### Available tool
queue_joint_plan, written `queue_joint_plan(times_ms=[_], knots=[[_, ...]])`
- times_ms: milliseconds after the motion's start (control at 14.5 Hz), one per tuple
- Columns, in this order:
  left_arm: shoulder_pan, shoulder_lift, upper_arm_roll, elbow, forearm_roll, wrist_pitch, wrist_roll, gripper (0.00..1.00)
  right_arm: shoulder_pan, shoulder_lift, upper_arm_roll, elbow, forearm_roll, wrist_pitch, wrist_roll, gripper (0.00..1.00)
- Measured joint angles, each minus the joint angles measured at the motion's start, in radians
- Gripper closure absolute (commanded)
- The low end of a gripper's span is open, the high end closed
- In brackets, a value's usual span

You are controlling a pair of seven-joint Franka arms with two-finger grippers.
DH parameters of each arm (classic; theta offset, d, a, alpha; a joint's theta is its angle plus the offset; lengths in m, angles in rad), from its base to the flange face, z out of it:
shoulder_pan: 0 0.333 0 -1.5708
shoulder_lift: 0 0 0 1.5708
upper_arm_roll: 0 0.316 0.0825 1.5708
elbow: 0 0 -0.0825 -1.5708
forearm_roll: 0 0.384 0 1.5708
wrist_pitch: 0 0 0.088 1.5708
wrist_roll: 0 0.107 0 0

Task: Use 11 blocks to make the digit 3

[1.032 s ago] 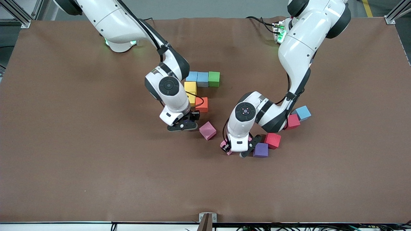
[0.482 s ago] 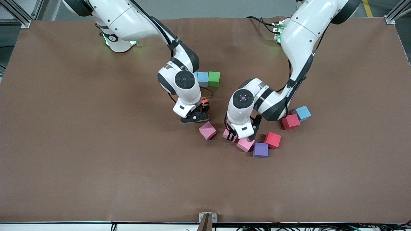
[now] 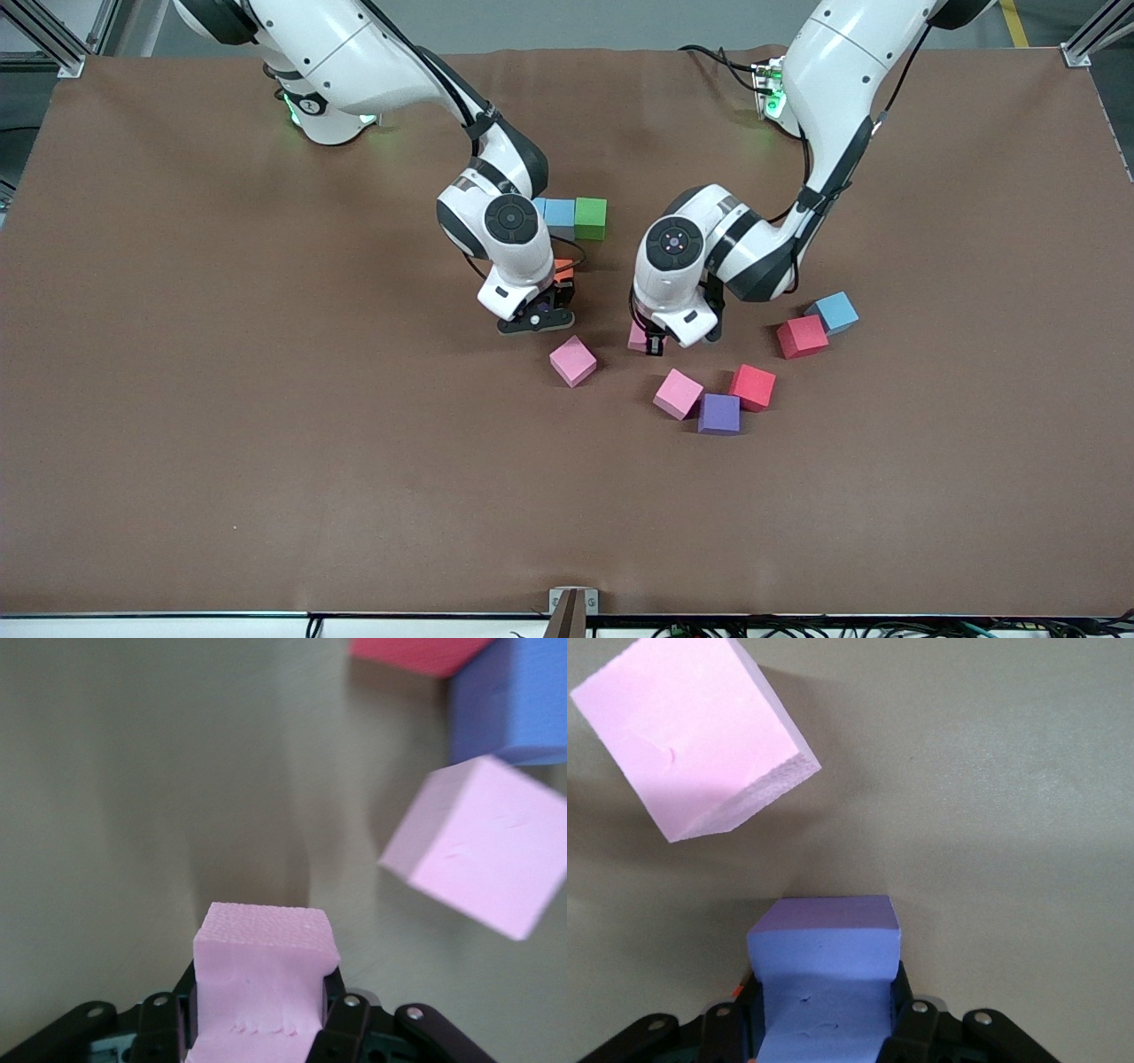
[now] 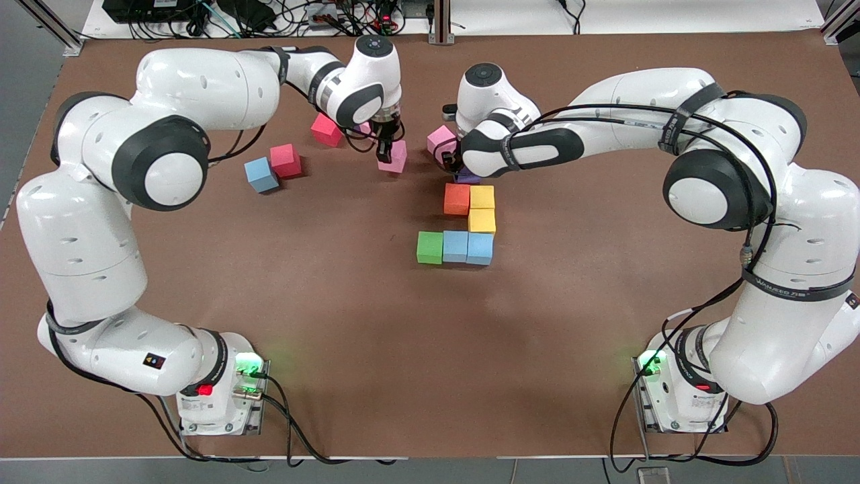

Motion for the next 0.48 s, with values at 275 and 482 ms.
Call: queue_joint_plan(times_ms=[275, 482], knots=[[-0.009, -0.001, -0.049, -0.037, -0.005, 0.000, -0.168, 0.75, 0.000, -0.009, -0.004, -0.014, 0.000, 0.017, 0.029, 1.00], [-0.012, 0.001, -0.090, -0.069, -0.013, 0.000, -0.199, 0.75, 0.000, -0.016, -0.009, -0.026, 0.000, 0.022, 0.051, 1.00]])
